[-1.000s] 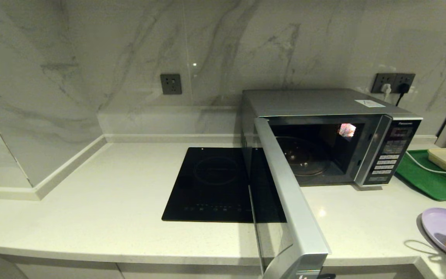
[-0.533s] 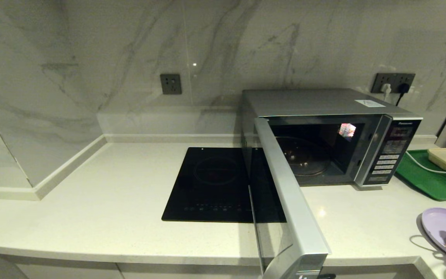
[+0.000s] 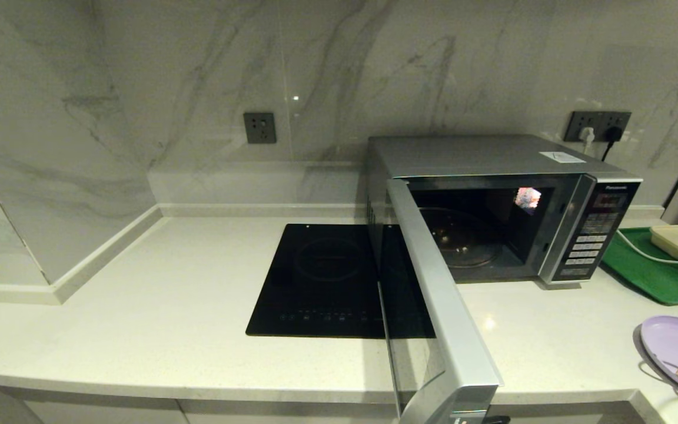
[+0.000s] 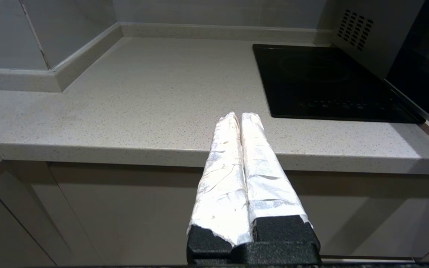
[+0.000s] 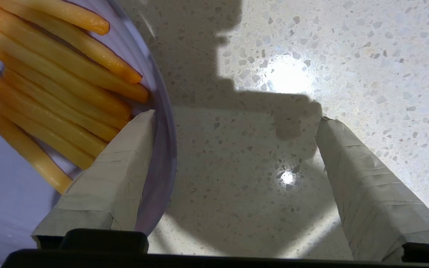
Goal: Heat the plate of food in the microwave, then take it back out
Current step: Put the plate in the microwave oven
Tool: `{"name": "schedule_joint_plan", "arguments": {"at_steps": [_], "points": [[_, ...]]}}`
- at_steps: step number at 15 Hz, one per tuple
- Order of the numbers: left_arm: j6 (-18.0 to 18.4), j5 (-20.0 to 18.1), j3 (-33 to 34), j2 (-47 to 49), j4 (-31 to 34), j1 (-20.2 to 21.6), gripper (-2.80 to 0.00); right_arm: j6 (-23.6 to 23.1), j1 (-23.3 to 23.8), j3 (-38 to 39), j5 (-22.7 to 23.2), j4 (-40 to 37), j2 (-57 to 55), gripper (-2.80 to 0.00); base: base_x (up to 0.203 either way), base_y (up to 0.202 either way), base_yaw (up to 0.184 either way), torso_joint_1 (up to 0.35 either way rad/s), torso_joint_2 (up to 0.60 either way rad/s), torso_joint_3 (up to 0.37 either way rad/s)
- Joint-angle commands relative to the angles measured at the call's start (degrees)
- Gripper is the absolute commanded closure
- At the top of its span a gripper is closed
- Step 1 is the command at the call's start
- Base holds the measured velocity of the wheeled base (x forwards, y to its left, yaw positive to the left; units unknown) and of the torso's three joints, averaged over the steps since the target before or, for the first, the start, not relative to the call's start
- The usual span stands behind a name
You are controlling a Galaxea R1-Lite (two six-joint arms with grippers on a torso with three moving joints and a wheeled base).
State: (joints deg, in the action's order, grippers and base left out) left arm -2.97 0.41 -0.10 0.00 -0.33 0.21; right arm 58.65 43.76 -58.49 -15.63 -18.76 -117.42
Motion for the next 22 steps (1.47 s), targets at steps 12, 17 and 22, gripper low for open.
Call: {"name": "schedule_joint_plan", "arguments": {"at_steps": [12,17,22], "points": [[0.0,0.0,0.0,0.0,0.0,0.1,0.00,0.3,-0.2,-2.4,0.0,0.9,-2.3,0.00,0.000,0.000,0.000,0.000,0.00,0.000],[0.0,0.0,0.0,0.0,0.0,0.1,0.00,0.3,-0.4,-2.4,-0.1,0.9,-2.9,0.00,0.000,0.000,0.000,0.000,0.00,0.000],[0.0,0.0,0.0,-0.1,0.0,0.0,0.00,0.2,-0.3,-2.8,-0.1,0.8,-1.3,0.00,0.000,0.000,0.000,0.000,0.00,0.000]]}}
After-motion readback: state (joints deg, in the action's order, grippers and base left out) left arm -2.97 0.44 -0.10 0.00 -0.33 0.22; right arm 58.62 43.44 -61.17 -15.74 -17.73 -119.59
